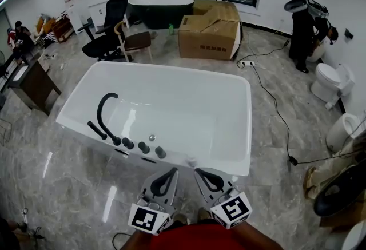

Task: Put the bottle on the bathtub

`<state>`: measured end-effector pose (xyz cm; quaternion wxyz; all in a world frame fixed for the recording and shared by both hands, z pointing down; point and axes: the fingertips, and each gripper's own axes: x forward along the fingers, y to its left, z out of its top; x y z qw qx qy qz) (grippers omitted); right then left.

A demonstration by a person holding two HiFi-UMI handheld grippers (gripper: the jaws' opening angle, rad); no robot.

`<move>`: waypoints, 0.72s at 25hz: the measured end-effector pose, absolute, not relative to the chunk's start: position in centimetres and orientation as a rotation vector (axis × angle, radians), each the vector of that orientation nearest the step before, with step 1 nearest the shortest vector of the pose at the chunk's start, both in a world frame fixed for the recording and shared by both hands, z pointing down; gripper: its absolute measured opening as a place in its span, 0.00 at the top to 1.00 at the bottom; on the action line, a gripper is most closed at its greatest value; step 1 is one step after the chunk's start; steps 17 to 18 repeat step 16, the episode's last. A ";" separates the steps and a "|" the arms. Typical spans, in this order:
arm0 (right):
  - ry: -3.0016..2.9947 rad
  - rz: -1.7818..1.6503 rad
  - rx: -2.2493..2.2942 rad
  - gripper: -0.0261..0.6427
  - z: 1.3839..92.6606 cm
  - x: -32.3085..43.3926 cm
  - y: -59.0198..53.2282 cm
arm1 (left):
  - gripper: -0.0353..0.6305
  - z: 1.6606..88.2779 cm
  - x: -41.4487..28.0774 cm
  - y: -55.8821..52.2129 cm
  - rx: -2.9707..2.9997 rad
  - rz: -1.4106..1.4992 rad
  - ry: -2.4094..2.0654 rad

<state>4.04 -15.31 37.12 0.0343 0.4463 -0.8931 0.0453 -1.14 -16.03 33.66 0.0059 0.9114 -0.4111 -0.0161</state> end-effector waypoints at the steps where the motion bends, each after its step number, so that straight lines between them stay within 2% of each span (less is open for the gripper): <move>1: -2.743 0.144 1.375 0.95 37.1 4.0 -15.3 | 0.93 33.6 -1.2 -16.0 2.849 -0.049 -1.289; 18: -2.721 0.142 1.390 0.95 37.8 5.5 -14.7 | 0.93 33.8 -0.7 -15.6 2.851 -0.056 -1.309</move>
